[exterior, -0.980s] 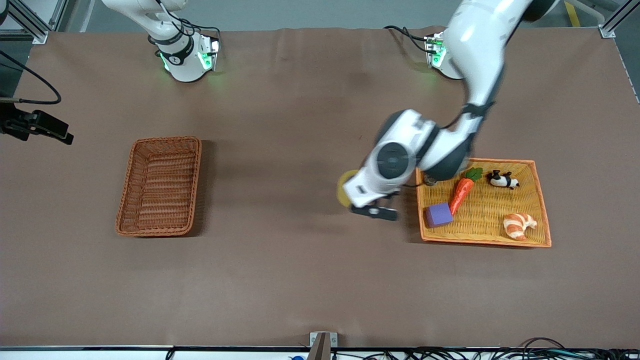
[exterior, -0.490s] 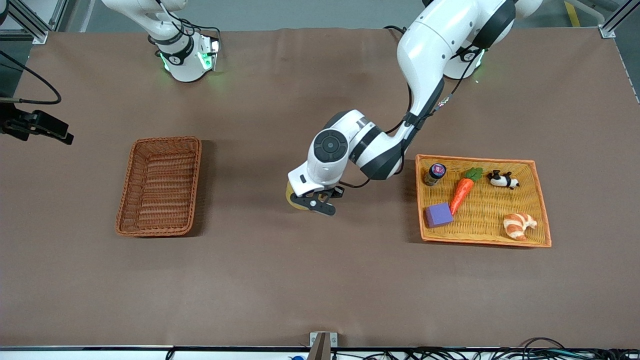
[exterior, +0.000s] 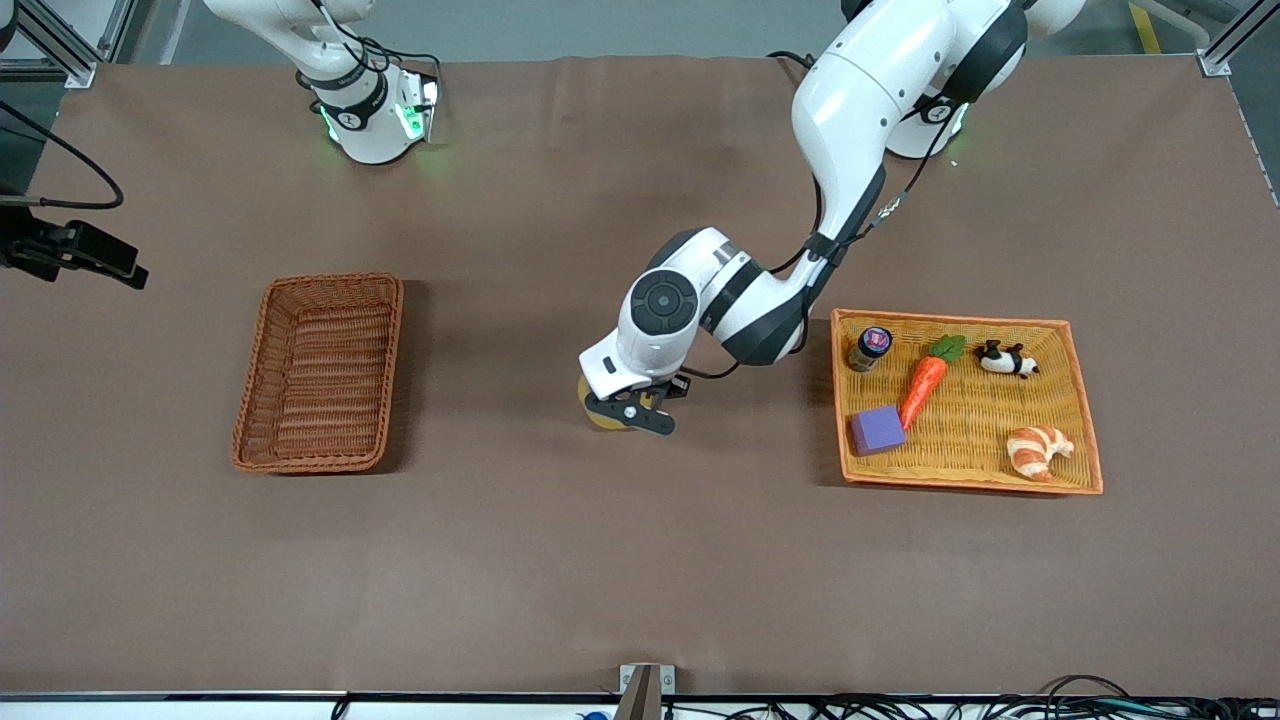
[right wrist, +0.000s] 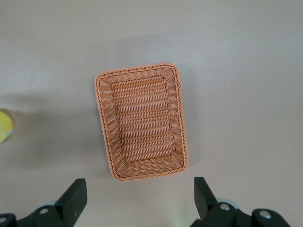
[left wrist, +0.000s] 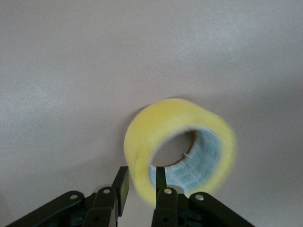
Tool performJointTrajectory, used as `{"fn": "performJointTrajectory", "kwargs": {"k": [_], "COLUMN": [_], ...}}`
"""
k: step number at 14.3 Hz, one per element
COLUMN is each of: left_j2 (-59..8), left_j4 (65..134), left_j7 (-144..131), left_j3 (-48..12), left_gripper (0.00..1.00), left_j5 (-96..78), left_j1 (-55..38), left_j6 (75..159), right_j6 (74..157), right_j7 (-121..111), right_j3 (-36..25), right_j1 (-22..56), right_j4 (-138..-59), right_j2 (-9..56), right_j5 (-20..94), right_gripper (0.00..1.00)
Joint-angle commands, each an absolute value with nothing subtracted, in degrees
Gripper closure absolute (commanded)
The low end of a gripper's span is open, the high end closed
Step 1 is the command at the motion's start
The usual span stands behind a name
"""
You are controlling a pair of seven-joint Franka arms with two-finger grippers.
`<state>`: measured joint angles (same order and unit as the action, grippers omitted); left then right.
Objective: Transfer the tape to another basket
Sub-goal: 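Set the tape on the table while the right gripper reaches over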
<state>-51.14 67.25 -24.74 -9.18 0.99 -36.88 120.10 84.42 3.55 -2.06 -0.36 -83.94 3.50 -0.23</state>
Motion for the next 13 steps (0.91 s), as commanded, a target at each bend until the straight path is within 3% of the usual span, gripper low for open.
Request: {"fn": "performJointTrajectory", "kwargs": {"k": [1, 2, 3, 5, 9, 13], "left_j2": [-51.2, -51.3, -50.9, -49.4, -42.5, -25.0], "left_j4": [66.5, 66.5, 66.7, 67.7, 69.8, 84.3], "left_j7": [-24.5, -24.5, -24.5, -24.6, -24.4, -23.4], "left_j3": [-8.7, -8.7, -8.7, -8.6, -8.7, -9.4], "left_gripper": [0.22, 0.04, 0.00, 0.00, 0.00, 0.00], "left_j5": [0.8, 0.8, 0.9, 0.9, 1.0, 1.0], "left_j1": [-37.1, -37.1, -37.0, -36.6, -33.0, -24.5], "left_j6": [119.6, 119.6, 119.6, 119.2, 107.3, 105.6], "right_j6": [84.6, 84.6, 84.6, 84.8, 87.4, 94.5], "right_j7": [2.9, 3.0, 2.9, 3.0, 3.7, 8.8], "right_j3": [-2.4, -2.4, -2.4, -2.2, 2.3, 10.9], "right_j1": [-0.3, -0.3, -0.3, 0.4, 1.6, 2.0], "right_j4": [-85.9, -85.9, -85.9, -85.8, -85.9, -85.9], "right_j2": [1.8, 1.8, 1.8, 2.1, 5.0, 11.5], "right_j5": [0.8, 0.8, 0.8, 0.8, 1.1, 1.1], "right_gripper": [0.00, 0.00, 0.00, 0.00, 0.00, 0.00]}}
